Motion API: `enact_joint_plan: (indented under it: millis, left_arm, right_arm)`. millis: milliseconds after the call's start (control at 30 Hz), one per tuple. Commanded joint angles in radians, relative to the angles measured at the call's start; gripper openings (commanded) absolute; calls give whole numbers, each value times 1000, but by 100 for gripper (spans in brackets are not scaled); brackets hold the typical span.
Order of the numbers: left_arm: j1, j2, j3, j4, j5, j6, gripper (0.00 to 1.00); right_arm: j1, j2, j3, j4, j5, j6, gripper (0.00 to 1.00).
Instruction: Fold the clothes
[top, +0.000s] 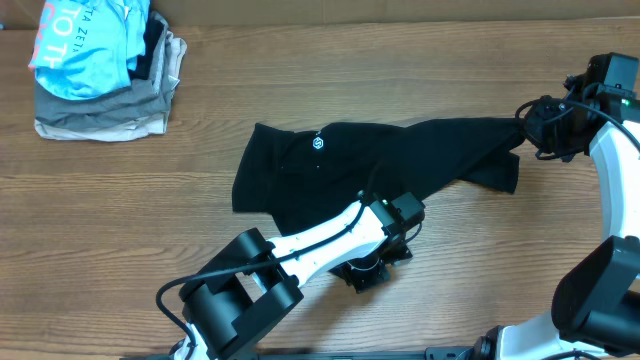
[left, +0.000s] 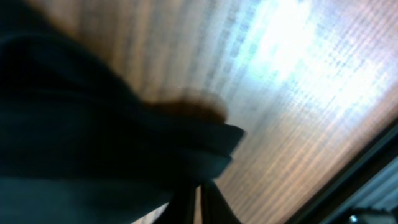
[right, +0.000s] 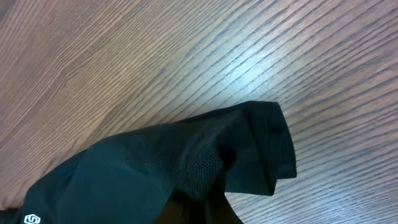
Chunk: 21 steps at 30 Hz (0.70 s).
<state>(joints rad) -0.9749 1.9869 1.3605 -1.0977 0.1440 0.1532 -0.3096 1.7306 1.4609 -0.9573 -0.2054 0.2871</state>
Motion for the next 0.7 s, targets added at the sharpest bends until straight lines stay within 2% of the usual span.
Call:
enact_joint_plan:
  millis: [0, 233, 433, 667]
  left_arm:
    - [9, 2, 1, 3, -106, -97, 4]
    - [130, 0, 137, -82, -101, -179, 4]
    - [267, 0, 251, -135, -84, -175, 4]
    - [368, 1, 263, -132, -76, -156, 4]
  right_arm:
    - [0, -21, 20, 5, 6, -7, 4]
    - [0, -23, 20, 5, 6, -11, 4]
    - [0, -23, 20, 5, 6, -30, 4]
    - [0, -23, 20, 5, 6, -30, 4]
